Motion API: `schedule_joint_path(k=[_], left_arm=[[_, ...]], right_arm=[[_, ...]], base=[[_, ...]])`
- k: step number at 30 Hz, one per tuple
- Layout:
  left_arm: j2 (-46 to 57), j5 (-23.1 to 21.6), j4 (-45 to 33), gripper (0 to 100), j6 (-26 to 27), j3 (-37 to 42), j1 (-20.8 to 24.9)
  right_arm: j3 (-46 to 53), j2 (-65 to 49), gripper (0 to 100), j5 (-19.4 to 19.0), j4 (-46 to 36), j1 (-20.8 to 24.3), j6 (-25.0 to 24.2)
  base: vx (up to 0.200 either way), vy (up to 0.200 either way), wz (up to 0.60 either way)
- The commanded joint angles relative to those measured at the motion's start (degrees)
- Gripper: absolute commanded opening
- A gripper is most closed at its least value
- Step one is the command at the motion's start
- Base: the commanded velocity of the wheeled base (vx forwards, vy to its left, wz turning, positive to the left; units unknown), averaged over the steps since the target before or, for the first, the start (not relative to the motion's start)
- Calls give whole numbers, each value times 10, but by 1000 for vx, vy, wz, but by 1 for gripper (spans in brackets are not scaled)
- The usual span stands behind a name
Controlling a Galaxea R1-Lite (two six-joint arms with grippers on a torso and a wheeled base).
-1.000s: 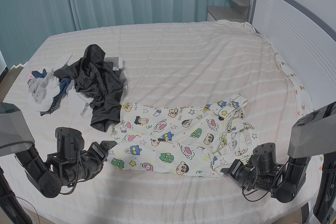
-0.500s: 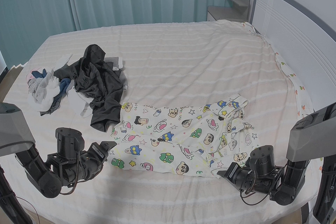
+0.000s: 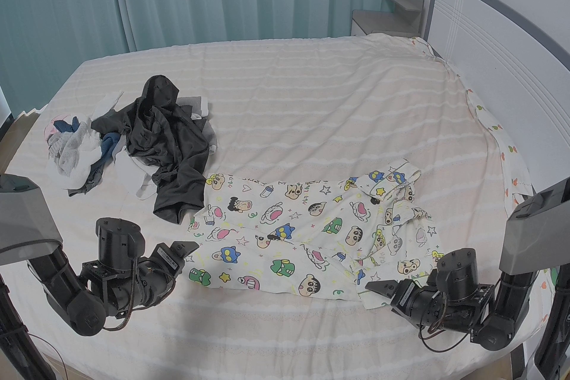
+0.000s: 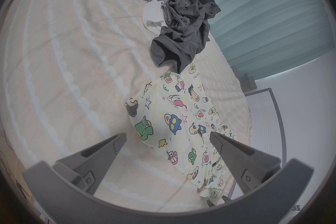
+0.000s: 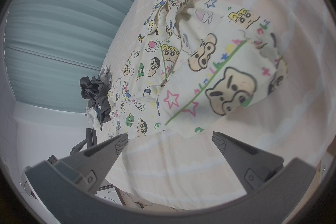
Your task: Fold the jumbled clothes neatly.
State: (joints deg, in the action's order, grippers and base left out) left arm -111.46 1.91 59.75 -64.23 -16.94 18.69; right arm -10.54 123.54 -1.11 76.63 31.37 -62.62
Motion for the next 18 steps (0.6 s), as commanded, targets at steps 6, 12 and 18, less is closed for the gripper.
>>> schedule_joint_path(k=[6,12,18], left_arm=[[-3,1,0,100,0,0,0],[-3,1,0,100,0,0,0],[-3,1,0,100,0,0,-1]], right_arm=[[35,-39,100,-6,2,-128,156],[0,-40,100,-43,1,-183,240],[-25,-39,100,-89,-6,-199,275]], base=[[0,0,0],[0,0,0],[0,0,0]])
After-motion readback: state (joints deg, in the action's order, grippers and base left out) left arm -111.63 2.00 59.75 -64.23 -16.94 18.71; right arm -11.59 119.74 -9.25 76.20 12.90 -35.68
